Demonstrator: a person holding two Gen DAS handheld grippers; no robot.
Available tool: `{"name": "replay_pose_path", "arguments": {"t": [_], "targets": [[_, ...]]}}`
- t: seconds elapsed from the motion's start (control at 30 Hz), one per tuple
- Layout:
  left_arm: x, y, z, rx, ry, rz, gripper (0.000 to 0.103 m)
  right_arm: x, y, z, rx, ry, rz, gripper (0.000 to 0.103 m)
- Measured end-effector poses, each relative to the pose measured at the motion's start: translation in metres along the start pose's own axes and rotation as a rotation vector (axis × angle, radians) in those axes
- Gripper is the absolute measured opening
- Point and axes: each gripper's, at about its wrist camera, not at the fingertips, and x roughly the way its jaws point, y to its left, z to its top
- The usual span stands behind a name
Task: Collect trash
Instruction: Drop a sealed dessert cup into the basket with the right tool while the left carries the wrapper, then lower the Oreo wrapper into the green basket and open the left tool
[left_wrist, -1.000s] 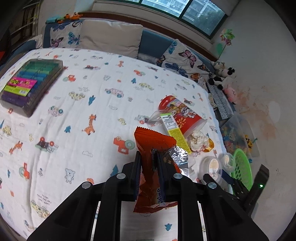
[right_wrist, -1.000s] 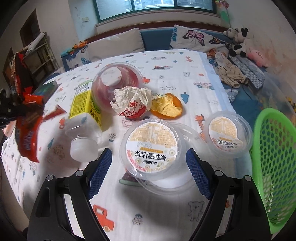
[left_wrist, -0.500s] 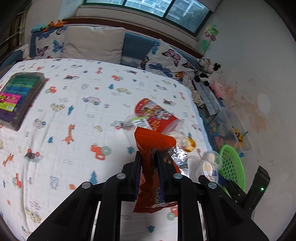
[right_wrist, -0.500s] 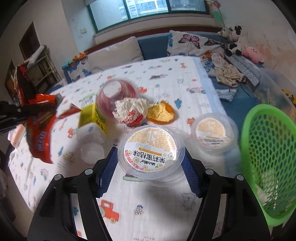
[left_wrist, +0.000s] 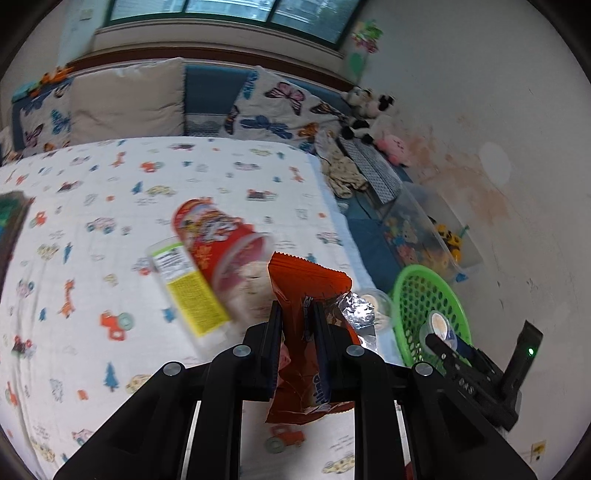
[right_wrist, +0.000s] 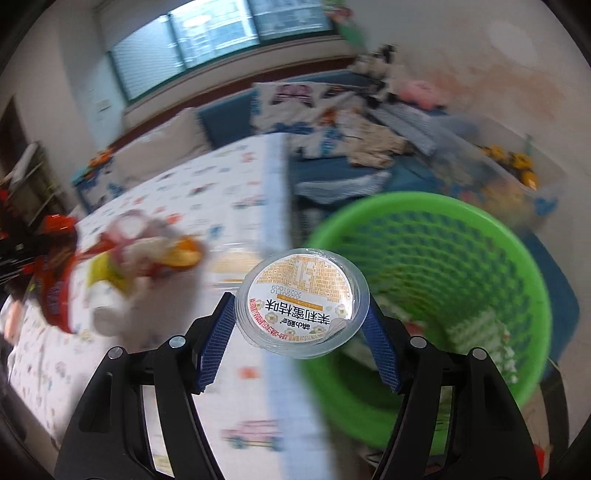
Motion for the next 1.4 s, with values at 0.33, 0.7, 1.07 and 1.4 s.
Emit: {"name": "replay_pose_path", "arguments": {"t": [0.33,0.7,1.07,1.4], "targets": [[0.034,-0.055,0.010,0.092,0.042,-0.017,0.017,0.031,-0.080,0.003,0.103,0.069,-0.109,0.069],[0.065,-0.125,0.016,0.214,0.074,-0.076,0.017,0.018,-0.098,0.006,0.124,0.025,-0.139,0.073],[0.125,-0.192,-0.001,0.324,0.169,-0.124,0.017,-0.041,-0.106,-0.009,0.138,-0.085,-0.160,0.078],[0.158,-0.212,-0.024,0.362,0.226,-0.157,0.050,-0.066,-0.116,-0.022,0.196,-0.122,-0.144,0.079]]}}
